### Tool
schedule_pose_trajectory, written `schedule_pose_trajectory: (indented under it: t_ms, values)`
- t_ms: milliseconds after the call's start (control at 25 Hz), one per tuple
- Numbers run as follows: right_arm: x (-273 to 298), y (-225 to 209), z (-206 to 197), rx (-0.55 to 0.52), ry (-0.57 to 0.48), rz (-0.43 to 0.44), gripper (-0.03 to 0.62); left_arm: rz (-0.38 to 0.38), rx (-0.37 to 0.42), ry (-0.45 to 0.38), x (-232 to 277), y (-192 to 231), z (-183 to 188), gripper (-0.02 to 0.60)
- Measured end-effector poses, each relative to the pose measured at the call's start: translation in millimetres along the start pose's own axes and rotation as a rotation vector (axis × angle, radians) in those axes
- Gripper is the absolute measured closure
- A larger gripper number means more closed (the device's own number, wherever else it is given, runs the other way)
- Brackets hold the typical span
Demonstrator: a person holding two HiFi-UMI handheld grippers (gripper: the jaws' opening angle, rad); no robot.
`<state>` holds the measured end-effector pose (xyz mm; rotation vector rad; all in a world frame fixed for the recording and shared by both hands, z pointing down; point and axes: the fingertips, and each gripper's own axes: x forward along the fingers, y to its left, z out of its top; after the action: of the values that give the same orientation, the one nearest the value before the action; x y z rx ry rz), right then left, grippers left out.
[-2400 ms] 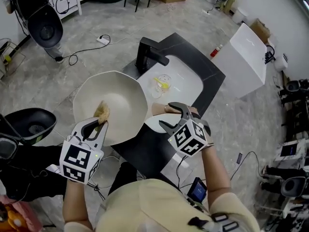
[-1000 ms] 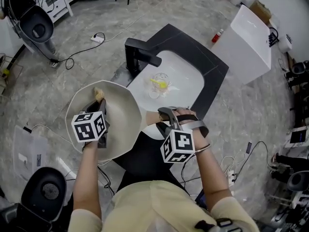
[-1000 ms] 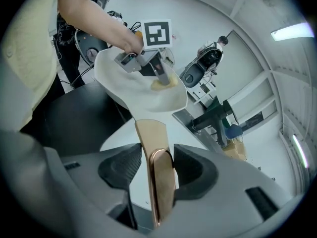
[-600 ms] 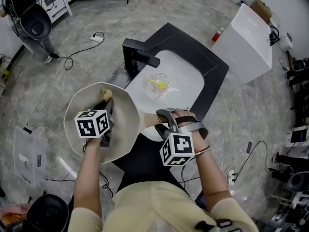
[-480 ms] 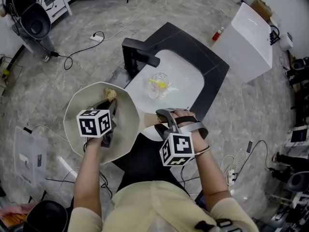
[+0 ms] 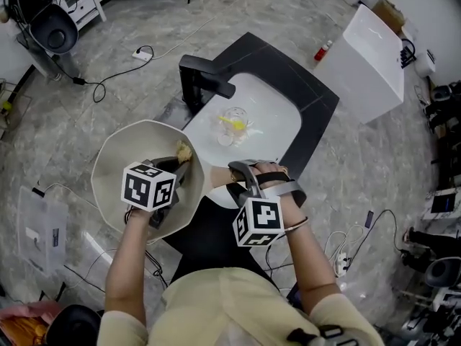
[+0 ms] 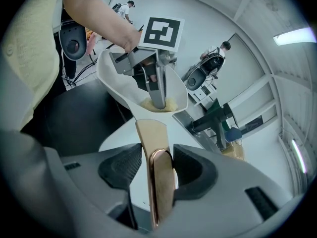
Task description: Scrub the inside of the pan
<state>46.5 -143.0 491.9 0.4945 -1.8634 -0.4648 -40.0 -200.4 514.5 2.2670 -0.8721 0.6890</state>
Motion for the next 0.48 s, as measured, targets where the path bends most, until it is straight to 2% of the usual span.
schedule_pose_trajectory:
  t_ms: [240,480]
  values:
    - [1,-1,1,-0.015,0.001,-0.012,0.391,-0.055,0.058,0.077,-5,-20,-11,0.538]
    - [2,1,-1,-0.005,-0.007,-0.021,0.391,-0.160,0.150,0.178,-15,-45,-35,0.538]
